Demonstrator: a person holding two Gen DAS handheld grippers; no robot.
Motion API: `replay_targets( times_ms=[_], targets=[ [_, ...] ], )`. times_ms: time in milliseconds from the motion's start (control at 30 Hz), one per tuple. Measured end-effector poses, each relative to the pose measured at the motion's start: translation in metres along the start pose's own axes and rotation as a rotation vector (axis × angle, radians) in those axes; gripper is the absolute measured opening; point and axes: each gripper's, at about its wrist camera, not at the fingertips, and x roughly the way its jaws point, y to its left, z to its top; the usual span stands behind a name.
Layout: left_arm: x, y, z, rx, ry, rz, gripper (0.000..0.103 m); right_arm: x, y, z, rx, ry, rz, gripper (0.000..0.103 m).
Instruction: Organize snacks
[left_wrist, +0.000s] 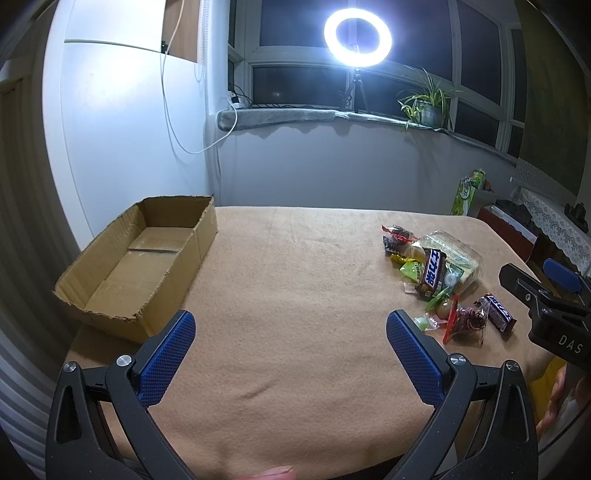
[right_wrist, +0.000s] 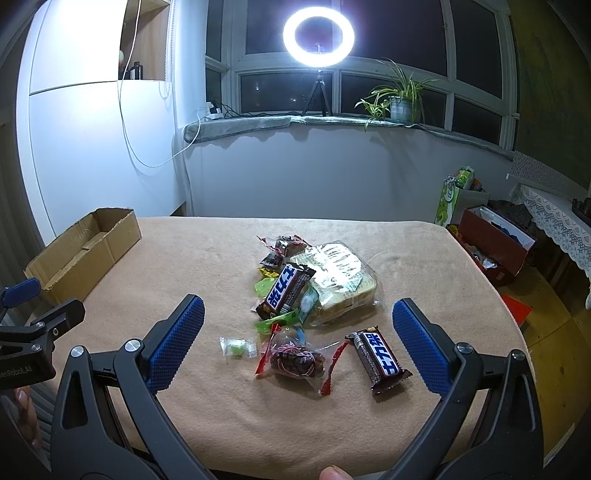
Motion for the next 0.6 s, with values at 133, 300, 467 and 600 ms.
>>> replay_targets(
  times_ms=[133, 300, 467, 600],
  targets=[
    [-0.0001, -0.0004, -0.0008, 0.001, 0.001, -0.001, 0.103, 0.0001, -0.0001, 0.0, 0.0, 0.0, 0.0, 0.103],
    [-0.0002, -0.001, -0.0014, 0.001, 0.001, 0.0, 0.103, -0.0003, -0.0001, 0.0, -0.001, 0.0, 0.0, 0.103],
    [-0.0001, -0.0012, -0.002, 0.002, 0.001, 0.0, 0.103, -0.0003, 0.0001, -0.0003, -0.001, 0.002, 0.0, 0.103],
    [0.0, -0.0011, -0.002, 0.002, 0.002, -0.001, 0.103, -0.0003, 0.0, -0.0001, -0.002, 0.002, -0.002, 0.103]
  ],
)
